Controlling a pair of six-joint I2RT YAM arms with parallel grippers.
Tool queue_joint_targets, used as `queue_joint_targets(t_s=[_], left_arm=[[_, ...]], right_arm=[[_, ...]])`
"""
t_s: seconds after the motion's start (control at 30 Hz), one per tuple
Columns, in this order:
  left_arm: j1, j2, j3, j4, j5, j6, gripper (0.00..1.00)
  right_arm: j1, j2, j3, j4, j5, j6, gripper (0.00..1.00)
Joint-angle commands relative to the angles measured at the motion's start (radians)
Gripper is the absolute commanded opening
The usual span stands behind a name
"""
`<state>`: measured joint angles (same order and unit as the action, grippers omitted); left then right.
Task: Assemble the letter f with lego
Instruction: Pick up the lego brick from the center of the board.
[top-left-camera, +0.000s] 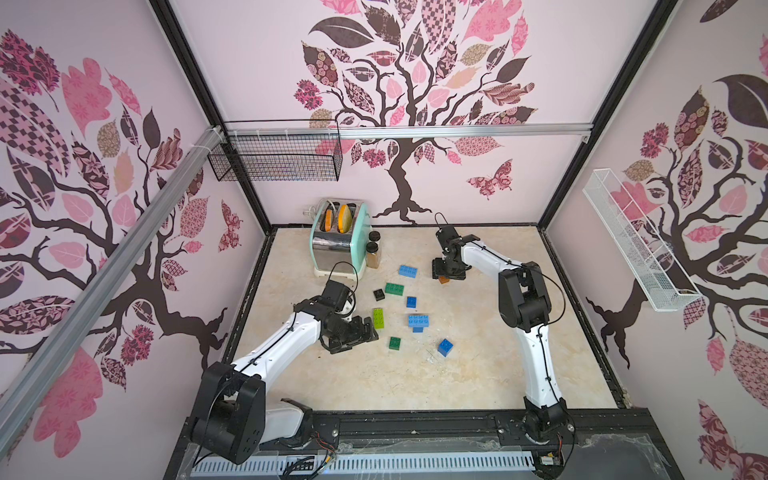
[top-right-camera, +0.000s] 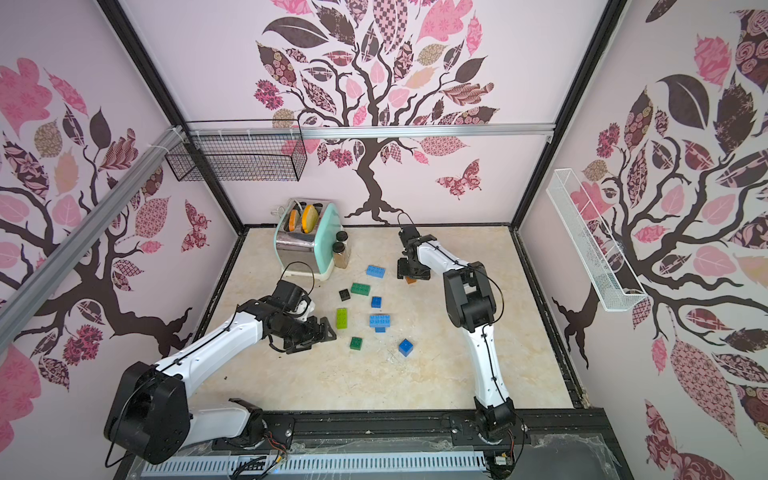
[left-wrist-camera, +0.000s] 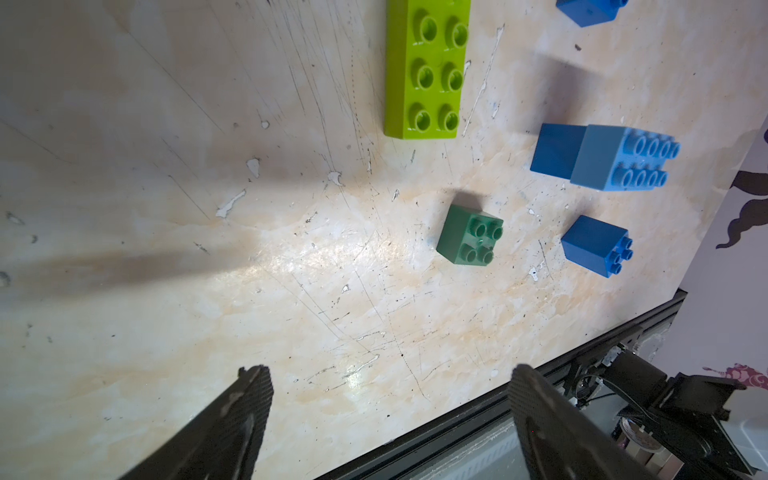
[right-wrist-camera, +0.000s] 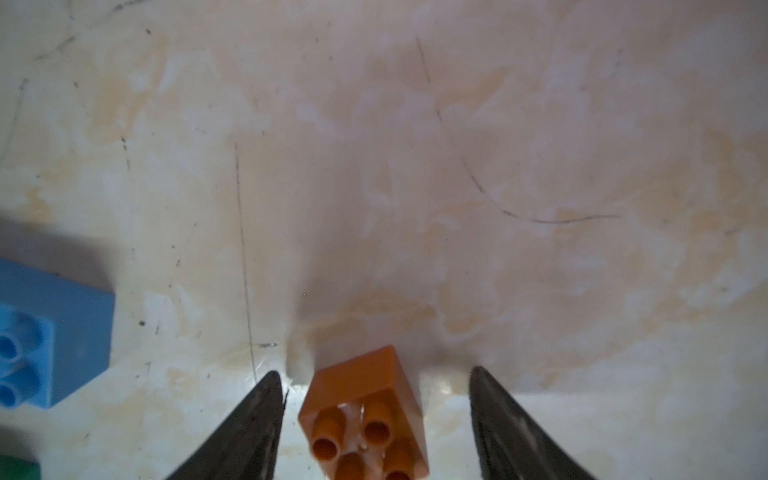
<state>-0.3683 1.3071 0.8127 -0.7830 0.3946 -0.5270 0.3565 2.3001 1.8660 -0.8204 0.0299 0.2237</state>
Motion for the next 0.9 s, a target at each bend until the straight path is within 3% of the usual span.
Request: queue_joint_targets(t_s=[0.0, 0.67, 0.87], left_arm=[[0.009, 0.008, 0.008, 0.003, -0.008, 0.005, 0.93], [0.009, 0.018, 0.01, -0.009, -0.017, 0.005, 0.93], [0.014, 0.026, 0.007, -0.001, -0.014, 0.005, 0.93]], right_arm=[[-0.004, -0.013, -0.036, 0.014, -0.034, -0.027, 0.67], [-0.002, 0.009, -0.039, 0.029, -0.057, -0.031, 0.44], [-0.001, -0.014, -0.07, 0.028, -0.039, -0.027, 0.43]])
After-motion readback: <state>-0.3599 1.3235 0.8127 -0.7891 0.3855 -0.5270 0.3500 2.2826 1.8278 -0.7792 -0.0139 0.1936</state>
